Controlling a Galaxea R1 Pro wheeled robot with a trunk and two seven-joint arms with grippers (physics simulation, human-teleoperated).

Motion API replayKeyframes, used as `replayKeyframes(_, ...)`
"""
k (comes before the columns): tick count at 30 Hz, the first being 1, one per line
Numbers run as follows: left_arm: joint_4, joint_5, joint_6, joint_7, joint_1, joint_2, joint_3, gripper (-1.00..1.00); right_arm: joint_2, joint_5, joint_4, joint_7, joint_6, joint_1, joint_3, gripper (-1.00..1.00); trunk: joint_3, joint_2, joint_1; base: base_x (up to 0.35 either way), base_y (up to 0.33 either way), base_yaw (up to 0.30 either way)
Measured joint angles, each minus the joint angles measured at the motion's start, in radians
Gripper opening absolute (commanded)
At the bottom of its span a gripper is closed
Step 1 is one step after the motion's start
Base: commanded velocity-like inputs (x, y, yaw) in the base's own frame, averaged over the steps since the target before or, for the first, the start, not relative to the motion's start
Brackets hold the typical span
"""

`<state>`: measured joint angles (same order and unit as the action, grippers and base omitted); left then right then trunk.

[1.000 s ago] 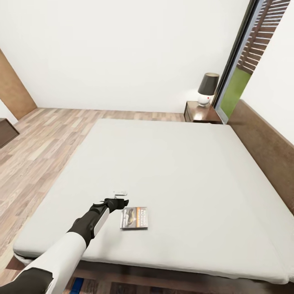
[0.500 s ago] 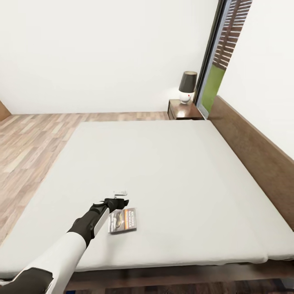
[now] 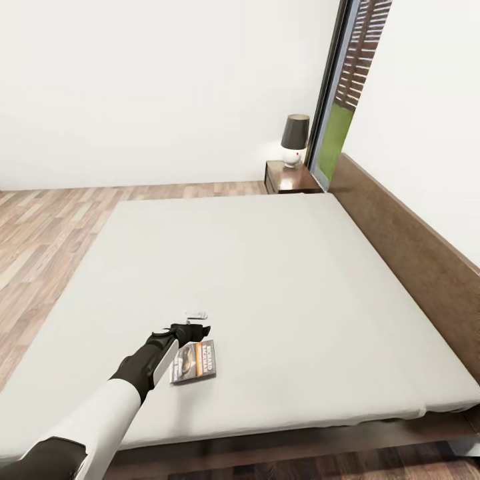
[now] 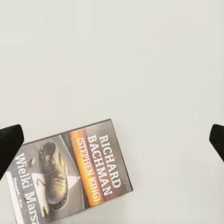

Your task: In the bedroom, move the book from the bed onto either nightstand, and place the two sandals side by side next to the bed.

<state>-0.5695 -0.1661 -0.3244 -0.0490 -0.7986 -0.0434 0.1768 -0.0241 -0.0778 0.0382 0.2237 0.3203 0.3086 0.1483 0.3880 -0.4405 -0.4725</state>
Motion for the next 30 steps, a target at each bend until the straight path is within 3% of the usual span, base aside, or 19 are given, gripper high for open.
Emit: replayKeyframes(30,0.001,0.000,0.014,-0.001,0.000,0.001,0.001,1.00,-0.001,0.000,0.000,0.000,0.000,0.000,0.000,1.00,0.002,0.000,0.000,0.000,0.000,-0.001)
